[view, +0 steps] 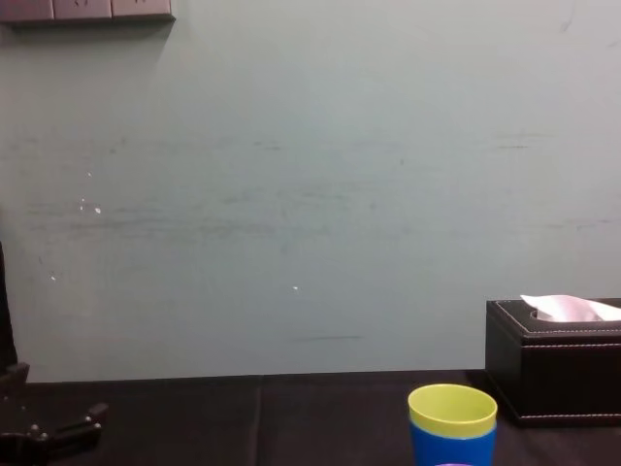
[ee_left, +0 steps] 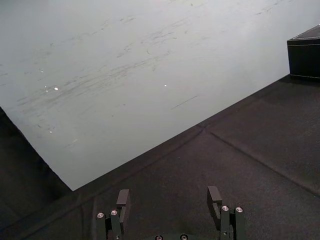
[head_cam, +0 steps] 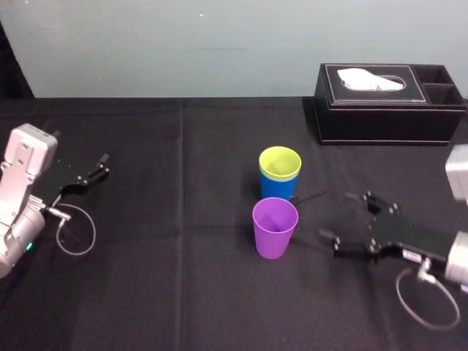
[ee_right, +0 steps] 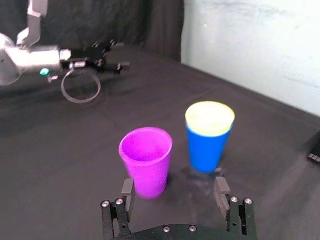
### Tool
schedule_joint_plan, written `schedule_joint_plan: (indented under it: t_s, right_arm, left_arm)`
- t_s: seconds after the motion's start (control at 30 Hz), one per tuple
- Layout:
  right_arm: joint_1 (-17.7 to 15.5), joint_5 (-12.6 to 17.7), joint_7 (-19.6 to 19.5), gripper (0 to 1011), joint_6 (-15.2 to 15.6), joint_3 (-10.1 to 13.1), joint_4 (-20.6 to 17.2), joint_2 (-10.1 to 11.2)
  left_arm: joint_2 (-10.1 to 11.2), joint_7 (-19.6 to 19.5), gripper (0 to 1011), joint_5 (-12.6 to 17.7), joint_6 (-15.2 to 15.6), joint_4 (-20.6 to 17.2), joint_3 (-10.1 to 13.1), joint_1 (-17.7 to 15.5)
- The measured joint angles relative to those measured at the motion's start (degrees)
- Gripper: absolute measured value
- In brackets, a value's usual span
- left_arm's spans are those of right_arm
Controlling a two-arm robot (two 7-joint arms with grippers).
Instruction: Stack the three plastic cups sequentially using one hand.
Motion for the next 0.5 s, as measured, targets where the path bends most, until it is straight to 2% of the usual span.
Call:
schedule_joint_plan:
  t_s: [0.07,0.2,0.5]
  right_arm:
    - [-1.7,-0.5,0.4,1004,-0.7,0.2,-0.3,0.4]
    - [-2.6,-0.6,0.8,1004,-0.7,0.1,-0.3,0.0]
    - [-1.3,-2.7,0.3,1004,0.9,-2.0,1.5,-3.3]
  left_arm:
    - [0.0,0.0,1011,0.0,0.0,0.0,0.0,0.0]
    - [0.0,0.0,1011,0.0,0.0,0.0,0.0,0.0]
    - [0.0,0.0,1011,0.0,0.0,0.0,0.0,0.0]
